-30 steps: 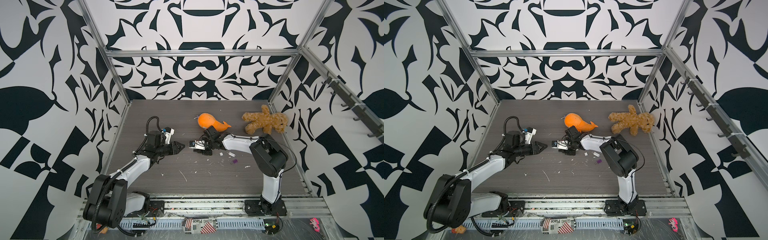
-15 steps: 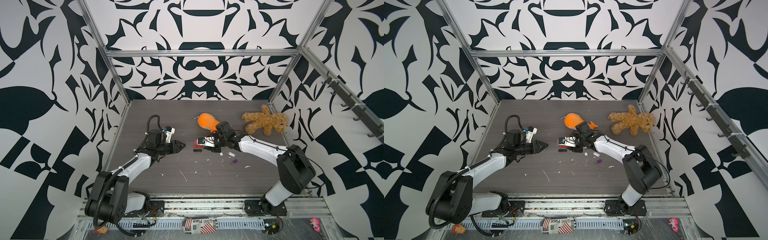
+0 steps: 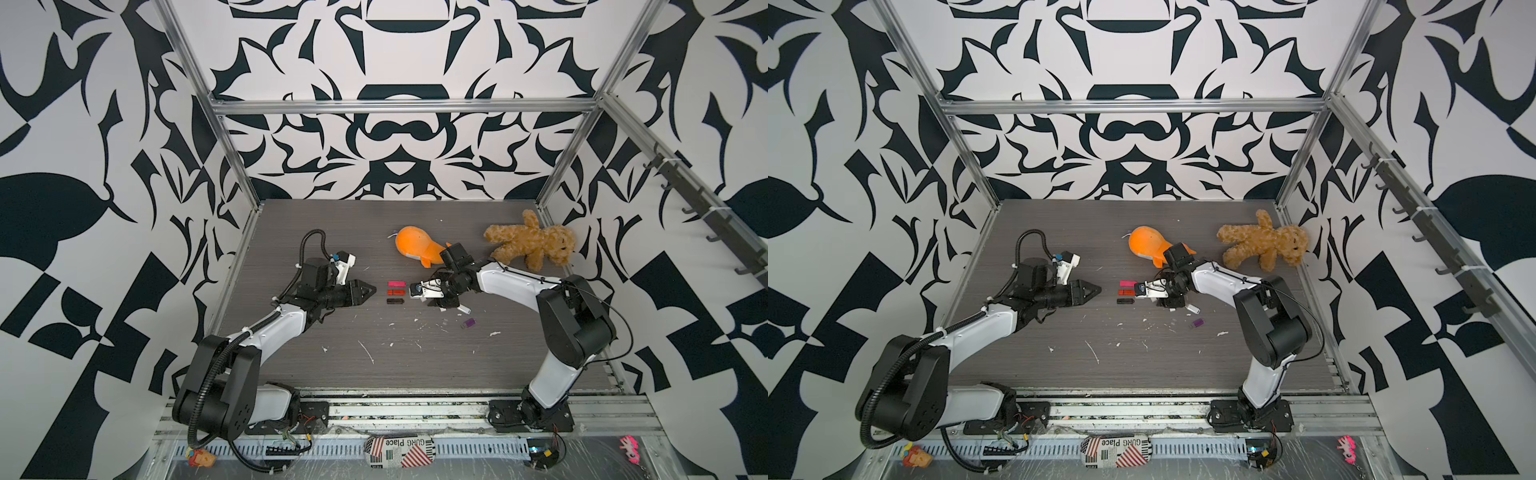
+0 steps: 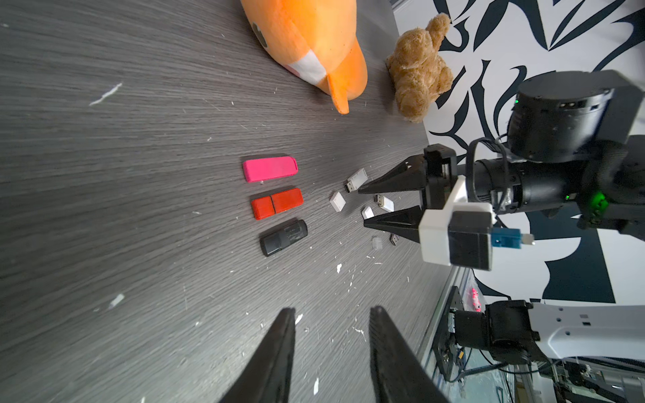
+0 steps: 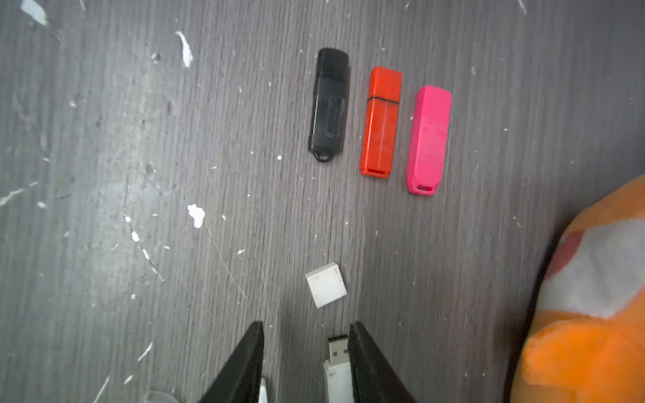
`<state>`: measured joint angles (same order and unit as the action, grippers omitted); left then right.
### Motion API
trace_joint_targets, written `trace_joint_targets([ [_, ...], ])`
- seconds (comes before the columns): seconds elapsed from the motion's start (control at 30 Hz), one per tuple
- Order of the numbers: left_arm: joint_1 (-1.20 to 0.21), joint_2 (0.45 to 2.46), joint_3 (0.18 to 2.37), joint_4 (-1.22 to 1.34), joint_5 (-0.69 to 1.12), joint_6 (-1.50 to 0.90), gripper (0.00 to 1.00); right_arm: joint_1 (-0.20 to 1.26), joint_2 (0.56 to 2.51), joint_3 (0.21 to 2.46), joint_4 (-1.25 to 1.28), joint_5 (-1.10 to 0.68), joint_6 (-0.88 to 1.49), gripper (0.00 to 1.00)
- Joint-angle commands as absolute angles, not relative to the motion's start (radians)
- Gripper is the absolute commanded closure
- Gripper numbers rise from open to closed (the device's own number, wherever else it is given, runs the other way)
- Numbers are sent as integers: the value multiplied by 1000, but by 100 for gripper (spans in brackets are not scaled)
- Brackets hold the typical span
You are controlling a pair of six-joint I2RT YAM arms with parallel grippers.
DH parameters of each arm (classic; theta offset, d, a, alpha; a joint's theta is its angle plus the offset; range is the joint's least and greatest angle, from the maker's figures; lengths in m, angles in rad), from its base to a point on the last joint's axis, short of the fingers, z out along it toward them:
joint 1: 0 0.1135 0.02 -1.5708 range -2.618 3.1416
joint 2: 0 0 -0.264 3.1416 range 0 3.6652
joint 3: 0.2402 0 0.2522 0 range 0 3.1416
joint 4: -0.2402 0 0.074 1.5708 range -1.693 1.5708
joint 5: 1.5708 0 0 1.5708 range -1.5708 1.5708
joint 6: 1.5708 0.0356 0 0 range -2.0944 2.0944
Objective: Close the usb drive cover
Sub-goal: Pick up the cover from the center of the board.
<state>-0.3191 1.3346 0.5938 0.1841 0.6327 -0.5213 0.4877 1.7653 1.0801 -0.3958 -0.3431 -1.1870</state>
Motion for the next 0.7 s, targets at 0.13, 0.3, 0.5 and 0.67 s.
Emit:
trace_joint_targets([
  [0.13,-321,1350,610,213,644,-527,61,485,1802,1160,-436,-337,-1235,56],
  [0.3,-321,1368,612,218,654,-526,61,485,1835,1185,-447,-346,-1236,56],
  [0.5,-321,1385,616,221,661,-525,61,485,1875,1216,-477,-354,-1247,58],
  [0.67,-321,1394,620,217,664,-525,61,485,1904,1239,-502,-357,-1252,60],
])
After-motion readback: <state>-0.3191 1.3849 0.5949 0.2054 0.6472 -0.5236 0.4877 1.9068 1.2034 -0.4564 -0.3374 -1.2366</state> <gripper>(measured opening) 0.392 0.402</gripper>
